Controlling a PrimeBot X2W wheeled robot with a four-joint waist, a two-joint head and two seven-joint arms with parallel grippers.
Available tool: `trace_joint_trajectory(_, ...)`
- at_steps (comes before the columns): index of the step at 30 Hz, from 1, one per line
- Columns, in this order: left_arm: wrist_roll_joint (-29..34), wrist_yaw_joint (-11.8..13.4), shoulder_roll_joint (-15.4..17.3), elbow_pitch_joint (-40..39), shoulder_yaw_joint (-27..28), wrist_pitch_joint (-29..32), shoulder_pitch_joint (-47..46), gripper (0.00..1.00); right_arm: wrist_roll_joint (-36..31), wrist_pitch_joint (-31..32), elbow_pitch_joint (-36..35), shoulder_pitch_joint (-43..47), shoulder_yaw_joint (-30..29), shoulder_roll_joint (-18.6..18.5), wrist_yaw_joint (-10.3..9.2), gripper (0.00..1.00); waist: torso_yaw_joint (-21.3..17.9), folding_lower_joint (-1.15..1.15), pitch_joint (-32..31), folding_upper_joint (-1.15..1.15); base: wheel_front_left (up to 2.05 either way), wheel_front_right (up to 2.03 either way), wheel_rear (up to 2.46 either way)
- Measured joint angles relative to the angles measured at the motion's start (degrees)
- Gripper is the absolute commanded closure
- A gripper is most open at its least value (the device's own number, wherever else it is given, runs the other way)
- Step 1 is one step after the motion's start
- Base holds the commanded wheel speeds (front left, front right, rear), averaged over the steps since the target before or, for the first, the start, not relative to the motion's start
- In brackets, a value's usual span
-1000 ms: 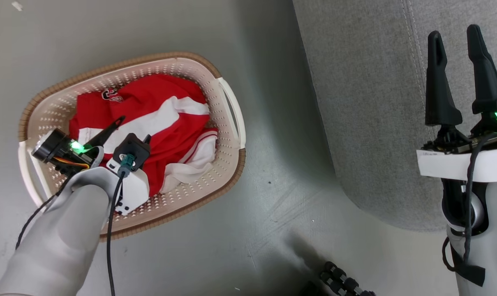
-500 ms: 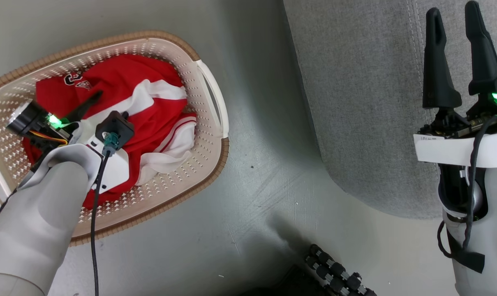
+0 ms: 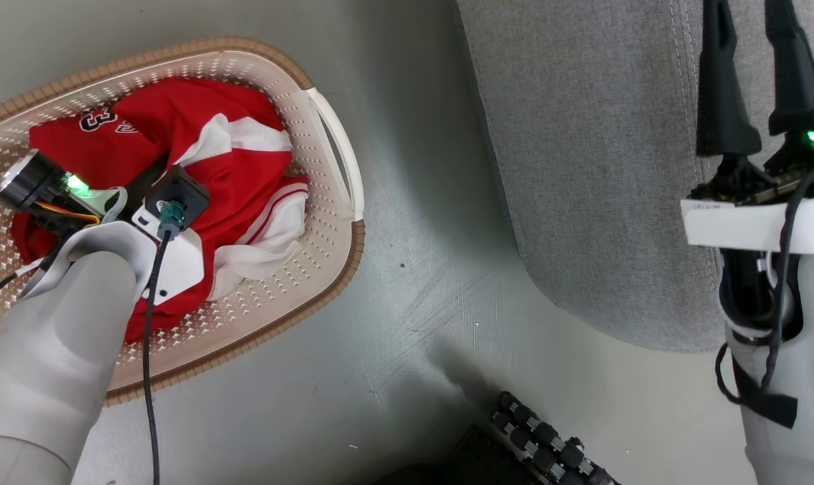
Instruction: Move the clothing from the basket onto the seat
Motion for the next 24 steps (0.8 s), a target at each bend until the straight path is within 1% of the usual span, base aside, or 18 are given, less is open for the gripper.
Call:
trace_joint_trajectory(8, -2.09, 0.0, -0.87, -0.88, 1.72, -1.75, 0.04, 1.0, -0.07, 0.0, 1.22, -1.86, -0.98, 0.0, 0.0, 0.0, 0.98, 0.0, -1.32, 0.0, 0.0, 0.0, 0.0)
trace_joint_trajectory(16, -5.28, 0.11, -2.05, -4.11, 3.77, -3.23, 2.12, 1.0, -1.74, 0.0, 2.45, -1.85, -0.96, -0.01, 0.0, 0.0, 2.52, 0.0, -3.63, 0.0, 0.0, 0.0, 0.0)
trace_joint_trajectory(24, -9.17, 1.36, -3.13, -8.92, 6.6, -4.15, 6.04, 1.0, -4.1, 0.0, 4.46, -1.79, 0.31, -0.04, 0.0, 0.0, 4.58, -0.01, -6.8, 0.0, 0.0, 0.0, 0.0)
